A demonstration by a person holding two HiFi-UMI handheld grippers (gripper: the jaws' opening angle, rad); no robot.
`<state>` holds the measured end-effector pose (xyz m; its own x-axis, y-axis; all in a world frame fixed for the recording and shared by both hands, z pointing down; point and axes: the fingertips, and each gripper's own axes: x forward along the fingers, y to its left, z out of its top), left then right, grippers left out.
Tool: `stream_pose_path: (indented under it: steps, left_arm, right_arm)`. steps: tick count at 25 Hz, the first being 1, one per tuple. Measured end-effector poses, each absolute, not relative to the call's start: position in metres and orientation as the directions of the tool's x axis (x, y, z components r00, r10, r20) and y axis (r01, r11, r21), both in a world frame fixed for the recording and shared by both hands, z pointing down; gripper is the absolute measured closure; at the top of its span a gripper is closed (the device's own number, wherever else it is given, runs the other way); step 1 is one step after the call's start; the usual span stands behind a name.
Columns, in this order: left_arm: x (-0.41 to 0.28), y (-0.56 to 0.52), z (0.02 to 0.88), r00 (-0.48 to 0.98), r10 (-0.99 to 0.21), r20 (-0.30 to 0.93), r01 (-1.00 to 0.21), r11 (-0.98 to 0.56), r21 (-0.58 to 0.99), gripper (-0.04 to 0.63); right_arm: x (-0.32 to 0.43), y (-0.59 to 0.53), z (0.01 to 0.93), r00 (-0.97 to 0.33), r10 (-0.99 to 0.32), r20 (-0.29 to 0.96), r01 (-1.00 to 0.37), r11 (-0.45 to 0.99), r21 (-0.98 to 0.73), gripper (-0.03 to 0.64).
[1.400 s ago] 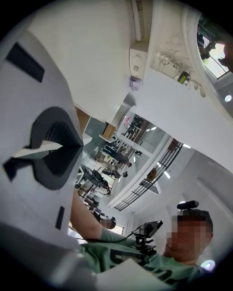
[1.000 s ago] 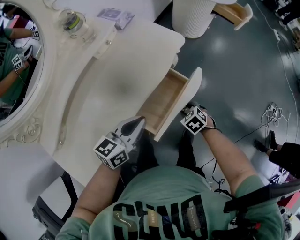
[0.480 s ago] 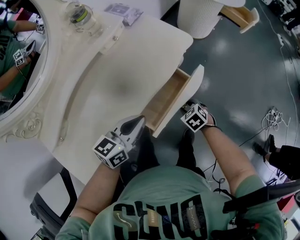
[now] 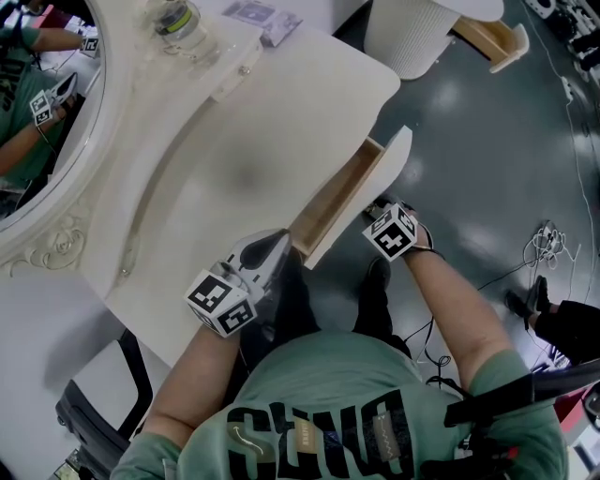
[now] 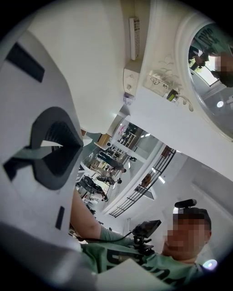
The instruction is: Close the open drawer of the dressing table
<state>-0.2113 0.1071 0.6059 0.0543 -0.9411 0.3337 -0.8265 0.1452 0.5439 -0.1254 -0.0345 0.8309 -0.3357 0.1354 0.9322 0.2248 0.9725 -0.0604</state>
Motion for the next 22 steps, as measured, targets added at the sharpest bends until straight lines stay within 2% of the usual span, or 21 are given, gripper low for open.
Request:
stream_pose_path:
  steps: [22]
  left_arm:
    - [-0.235,0.132,0.609,-0.002,-0.945,0.328,-0.817,0.19,0.544,0.598]
  right_arm:
    - [-0.172,-0.025,0.832,-0.351,0.143,0.925,0.247,0.967,-0.056,0.471]
